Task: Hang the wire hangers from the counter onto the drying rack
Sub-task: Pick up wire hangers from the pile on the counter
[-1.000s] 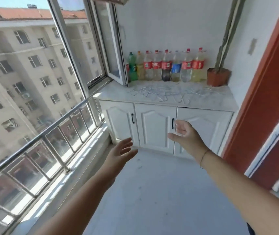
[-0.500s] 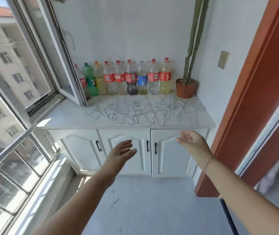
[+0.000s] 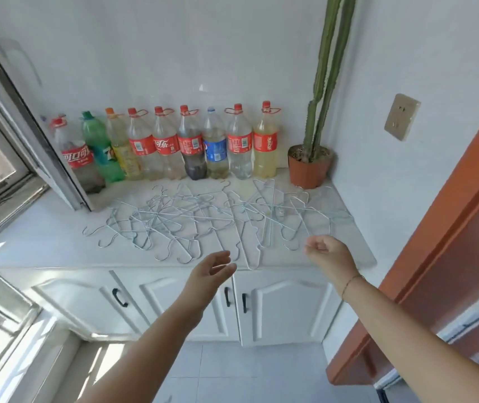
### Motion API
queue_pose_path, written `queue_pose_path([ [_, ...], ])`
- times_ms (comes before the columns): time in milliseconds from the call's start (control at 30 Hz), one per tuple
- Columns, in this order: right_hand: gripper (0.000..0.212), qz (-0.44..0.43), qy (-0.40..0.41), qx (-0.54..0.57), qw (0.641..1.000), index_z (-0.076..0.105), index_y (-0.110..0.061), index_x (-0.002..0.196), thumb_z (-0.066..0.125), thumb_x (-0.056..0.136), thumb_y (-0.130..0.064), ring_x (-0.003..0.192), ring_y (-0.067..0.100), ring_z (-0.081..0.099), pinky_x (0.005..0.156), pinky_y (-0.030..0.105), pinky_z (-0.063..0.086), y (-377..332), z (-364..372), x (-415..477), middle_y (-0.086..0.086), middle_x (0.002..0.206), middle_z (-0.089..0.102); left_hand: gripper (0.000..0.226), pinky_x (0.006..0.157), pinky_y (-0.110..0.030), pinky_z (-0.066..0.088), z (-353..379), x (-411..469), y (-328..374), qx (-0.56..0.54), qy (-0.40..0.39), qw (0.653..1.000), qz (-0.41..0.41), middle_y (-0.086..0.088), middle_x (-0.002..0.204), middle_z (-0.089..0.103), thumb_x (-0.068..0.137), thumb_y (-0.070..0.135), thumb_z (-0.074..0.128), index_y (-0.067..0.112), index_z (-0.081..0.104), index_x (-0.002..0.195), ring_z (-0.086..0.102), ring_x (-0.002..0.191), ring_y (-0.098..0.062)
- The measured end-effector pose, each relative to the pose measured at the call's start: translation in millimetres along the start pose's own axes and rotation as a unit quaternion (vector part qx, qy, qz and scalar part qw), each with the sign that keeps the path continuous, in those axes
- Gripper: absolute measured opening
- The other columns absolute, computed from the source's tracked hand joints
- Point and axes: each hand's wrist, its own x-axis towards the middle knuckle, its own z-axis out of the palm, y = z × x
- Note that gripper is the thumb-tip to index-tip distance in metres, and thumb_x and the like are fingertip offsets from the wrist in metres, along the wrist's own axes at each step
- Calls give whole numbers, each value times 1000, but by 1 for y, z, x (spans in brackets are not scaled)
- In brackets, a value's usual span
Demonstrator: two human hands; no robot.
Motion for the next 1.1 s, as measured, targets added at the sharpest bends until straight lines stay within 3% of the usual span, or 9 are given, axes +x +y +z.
queue_pose_path([
  [233, 14, 58, -23, -65, 996, 68, -9, 94, 63, 80, -7, 84, 16, 58, 74, 20, 41, 37, 12, 115, 4, 89, 65, 35, 78, -13, 42, 16, 87, -15, -12, 15, 998, -56, 3, 118, 64, 87, 21, 64, 18, 58, 122, 58, 104, -1],
  [367, 13, 85, -34, -86, 992, 70, -8, 92, 63, 81, -9, 72, 10, 55, 55, 4, 39, 59, 32, 161, 3, 81, 62, 32, 75, -13, 43, 17, 127, -26, -13, 18, 996, -88, 5, 115, 64, 87, 21, 64, 21, 59, 118, 58, 102, 0],
  [467, 12, 94, -46, -106, 989, 70, -7, 90, 63, 80, -7, 71, 13, 55, 60, 9, 40, 66, 55, 190, 3, 77, 61, 29, 72, -8, 45, 17, 162, -29, -18, 6, 995, -98, 3, 112, 63, 88, 18, 63, 19, 60, 116, 59, 94, 1],
  [567, 13, 93, -74, -158, 980, 70, -9, 89, 61, 80, -7, 69, 10, 55, 55, 6, 38, 67, 77, 216, -3, 73, 61, 27, 87, -17, 42, 16, 198, -28, -14, -16, 994, -107, 4, 113, 64, 87, 20, 63, 21, 60, 114, 59, 100, -1],
  [633, 14, 103, -82, -217, 967, 69, -13, 92, 62, 80, -13, 77, 15, 59, 59, 11, 39, 72, 85, 233, 0, 83, 65, 25, 88, -20, 41, 15, 221, -28, -16, -32, 993, -115, 4, 113, 65, 87, 21, 64, 24, 60, 112, 59, 101, -3],
  [767, 24, 118, -63, -388, 912, 70, -26, 99, 61, 77, -29, 100, 24, 57, 83, 29, 47, 87, 82, 256, 0, 101, 65, 24, 82, -15, 43, 18, 256, -28, -7, -60, 991, -120, 6, 112, 64, 87, 23, 64, 25, 61, 111, 59, 100, -3],
  [900, 19, 144, -82, -460, 872, 70, -27, 93, 58, 78, -30, 105, 26, 53, 85, 31, 45, 91, 77, 265, -2, 100, 66, 23, 83, -15, 41, 24, 279, -28, -9, -79, 988, -131, 6, 105, 64, 88, 22, 62, 22, 62, 111, 57, 97, -4],
  [1100, 10, 155, -94, -392, 902, 71, -24, 80, 61, 79, -26, 92, 18, 63, 88, 35, 46, 81, 64, 285, -7, 86, 71, 26, 81, -15, 41, 38, 307, -23, -12, -99, 985, -140, 6, 109, 65, 88, 24, 63, 21, 61, 114, 58, 98, -2],
])
